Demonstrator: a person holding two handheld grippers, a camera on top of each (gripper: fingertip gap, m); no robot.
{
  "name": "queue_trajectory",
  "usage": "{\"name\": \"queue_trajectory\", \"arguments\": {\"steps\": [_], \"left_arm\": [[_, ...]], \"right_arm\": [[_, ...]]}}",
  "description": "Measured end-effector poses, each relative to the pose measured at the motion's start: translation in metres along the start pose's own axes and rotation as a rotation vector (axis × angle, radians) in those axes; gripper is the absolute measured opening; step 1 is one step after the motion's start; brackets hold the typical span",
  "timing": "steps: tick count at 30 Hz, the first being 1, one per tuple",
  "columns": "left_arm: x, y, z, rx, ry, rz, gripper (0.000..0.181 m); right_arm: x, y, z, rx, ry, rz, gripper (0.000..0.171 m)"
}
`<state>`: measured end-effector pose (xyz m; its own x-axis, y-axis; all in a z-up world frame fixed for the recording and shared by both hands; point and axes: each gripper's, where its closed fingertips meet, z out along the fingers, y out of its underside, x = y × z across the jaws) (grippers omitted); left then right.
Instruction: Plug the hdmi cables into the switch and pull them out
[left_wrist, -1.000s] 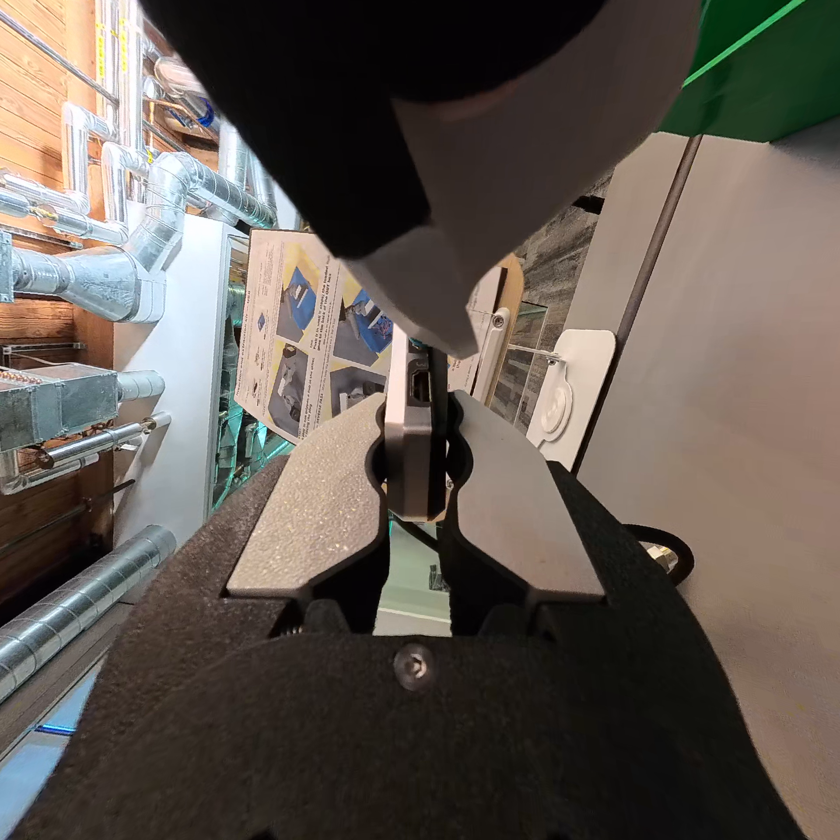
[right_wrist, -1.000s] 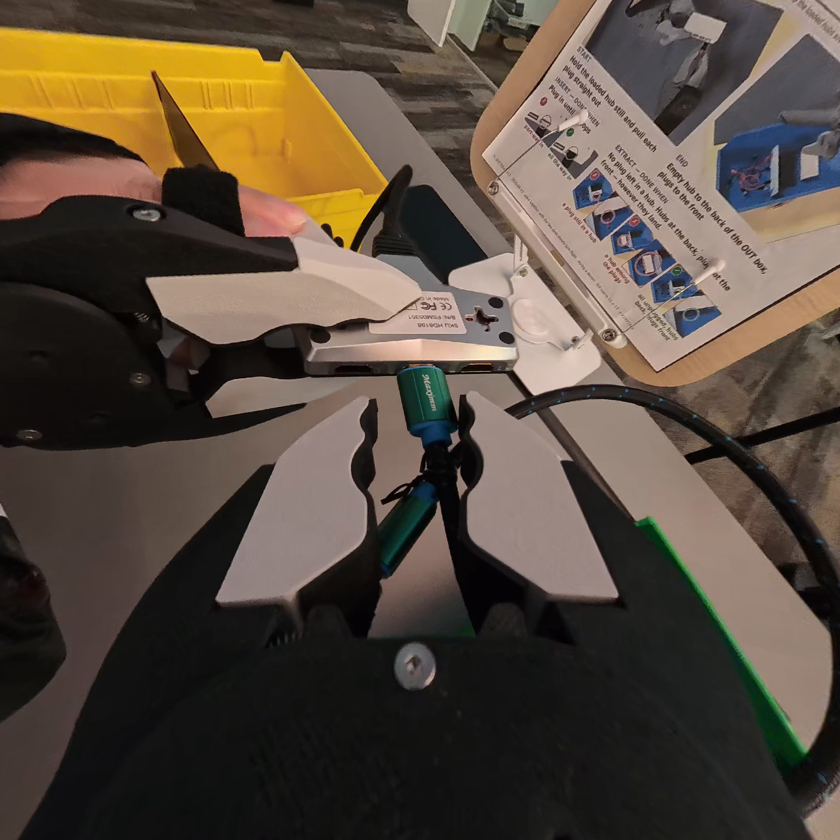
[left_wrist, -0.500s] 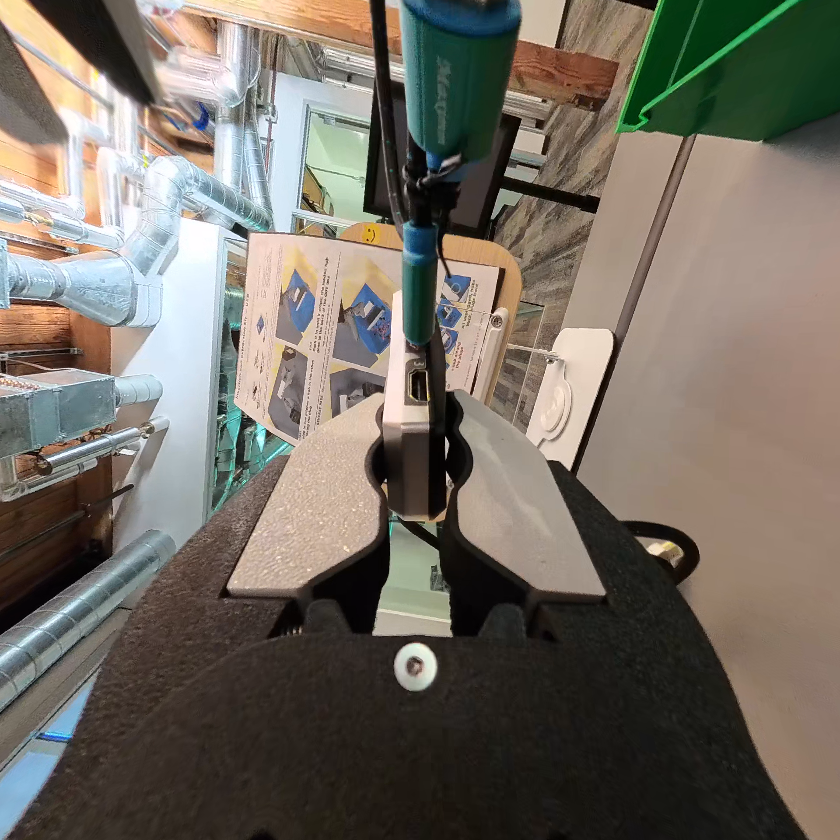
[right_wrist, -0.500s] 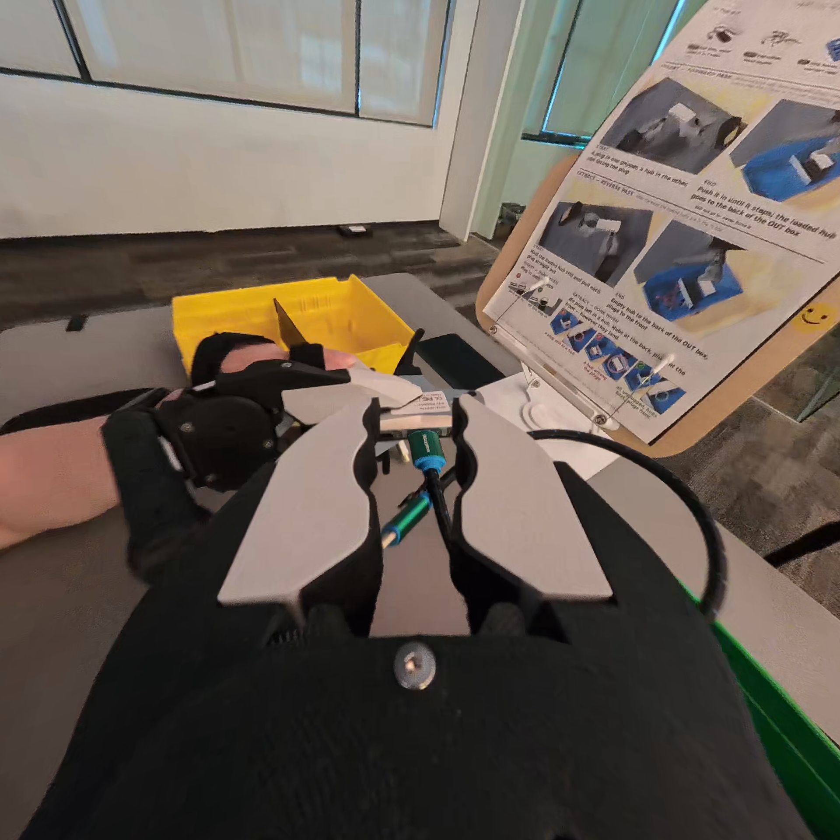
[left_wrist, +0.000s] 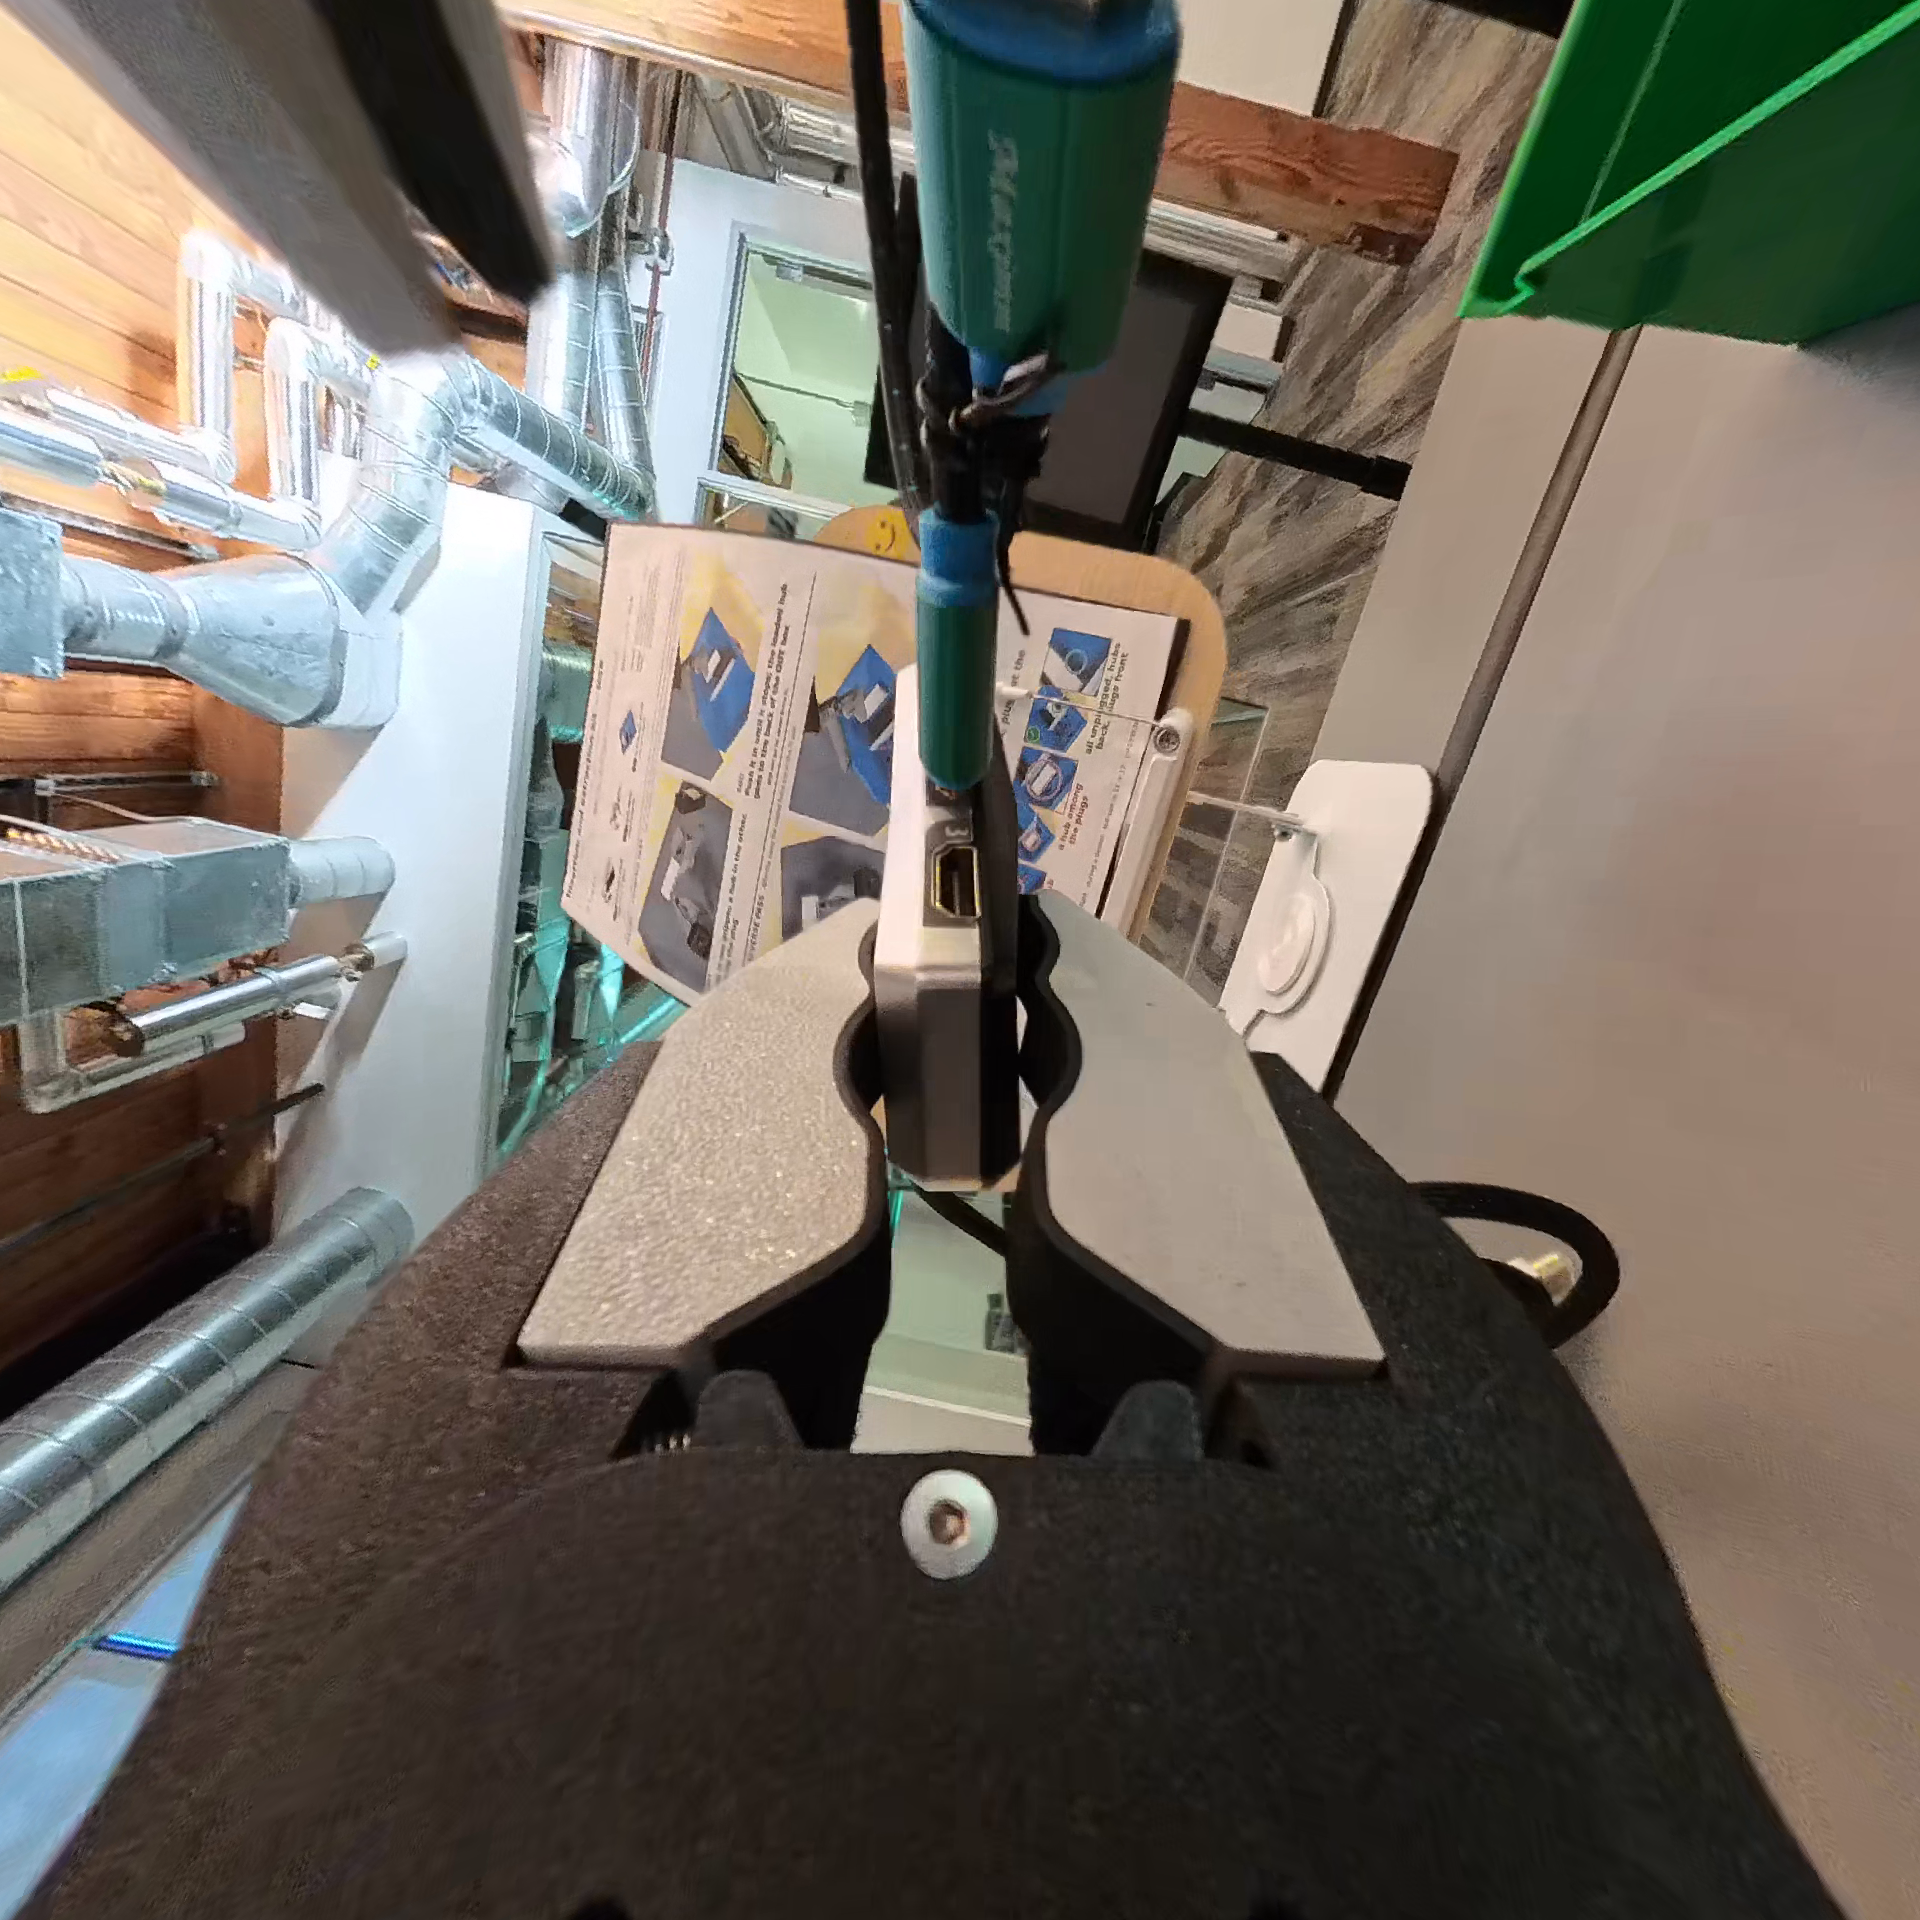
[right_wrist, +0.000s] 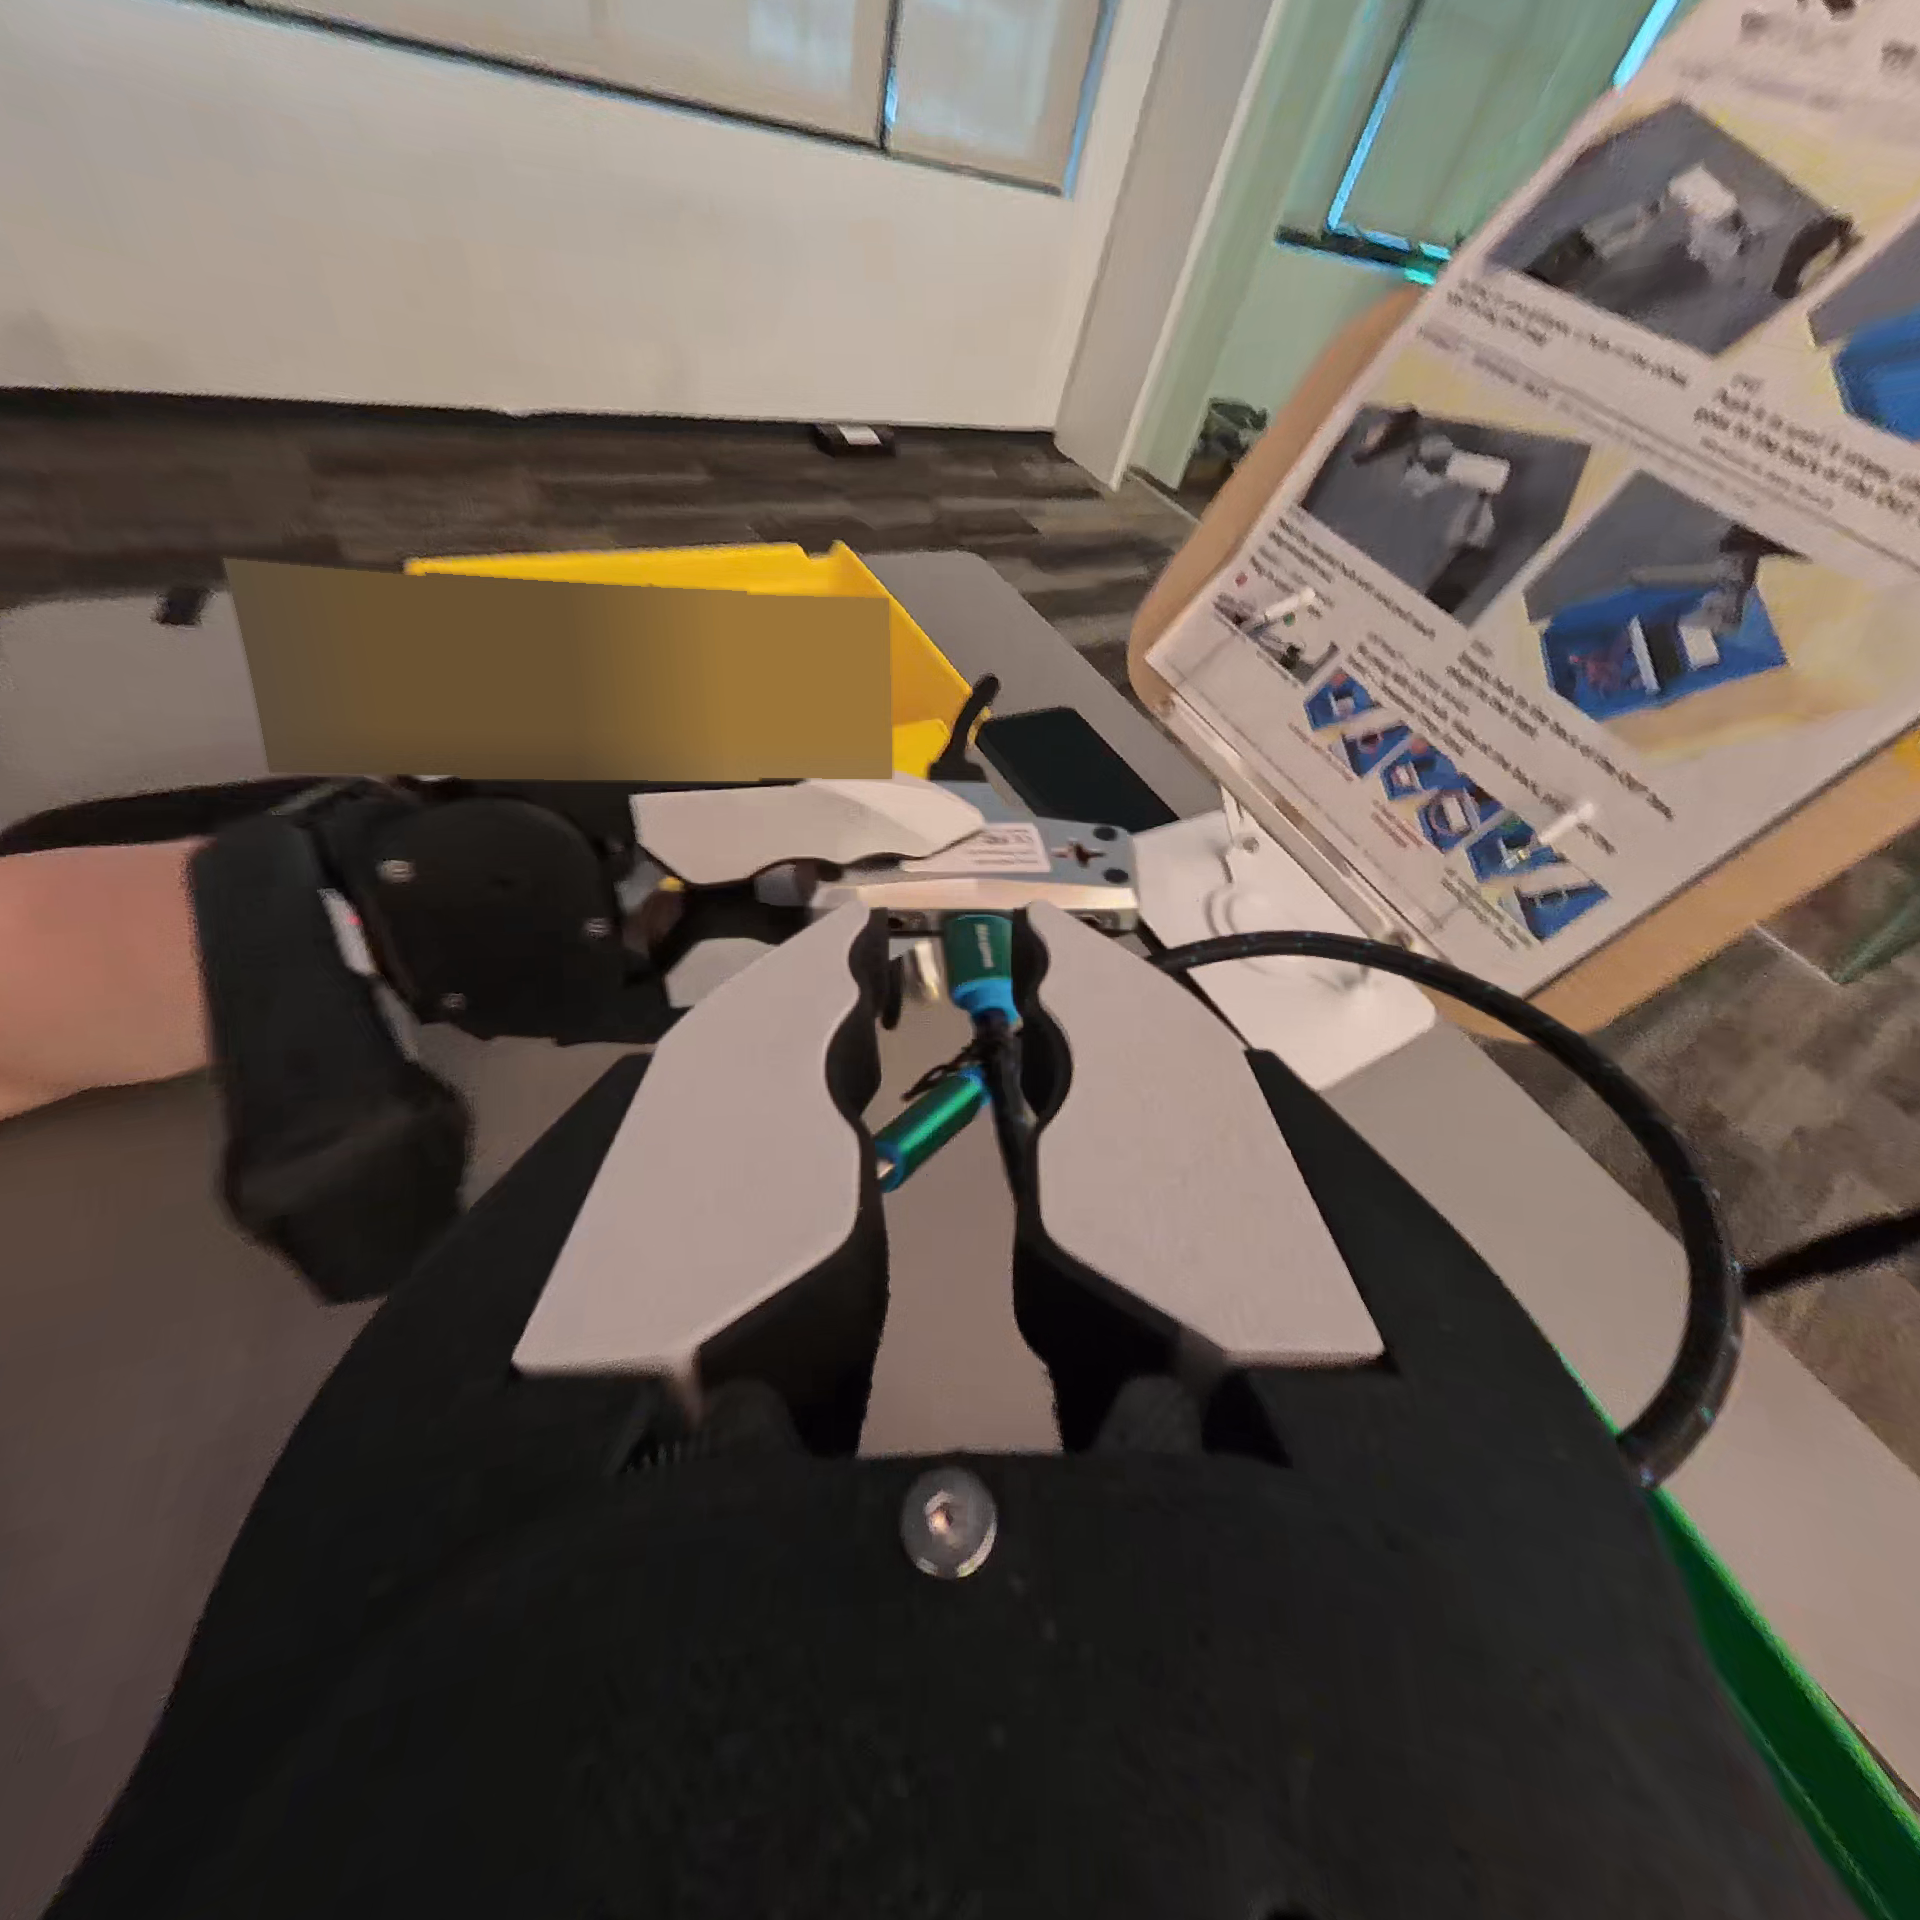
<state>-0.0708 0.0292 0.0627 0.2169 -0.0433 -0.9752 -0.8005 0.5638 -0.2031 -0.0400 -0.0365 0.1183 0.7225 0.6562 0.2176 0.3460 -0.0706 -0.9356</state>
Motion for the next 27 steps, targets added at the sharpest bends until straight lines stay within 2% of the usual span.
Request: {"name": "queue_trajectory", "arguments": {"steps": [10, 16, 27], "left_arm": [[0.012, -0.012, -0.001, 0.012, -0.009, 0.101, 0.022], [0.011, -0.021, -0.005, 0.045, -0.027, 0.101, 0.022], [0.011, -0.016, -0.001, 0.011, -0.026, 0.075, 0.022]], "right_arm": [[-0.004, 0.053, 0.025, -0.278, -0.054, -0.028, 0.027], [0.006, 0.058, 0.028, -0.312, 0.026, -0.044, 0.029], [0.009, 0.063, 0.038, -0.317, 0.014, 0.006, 0.023]]}}
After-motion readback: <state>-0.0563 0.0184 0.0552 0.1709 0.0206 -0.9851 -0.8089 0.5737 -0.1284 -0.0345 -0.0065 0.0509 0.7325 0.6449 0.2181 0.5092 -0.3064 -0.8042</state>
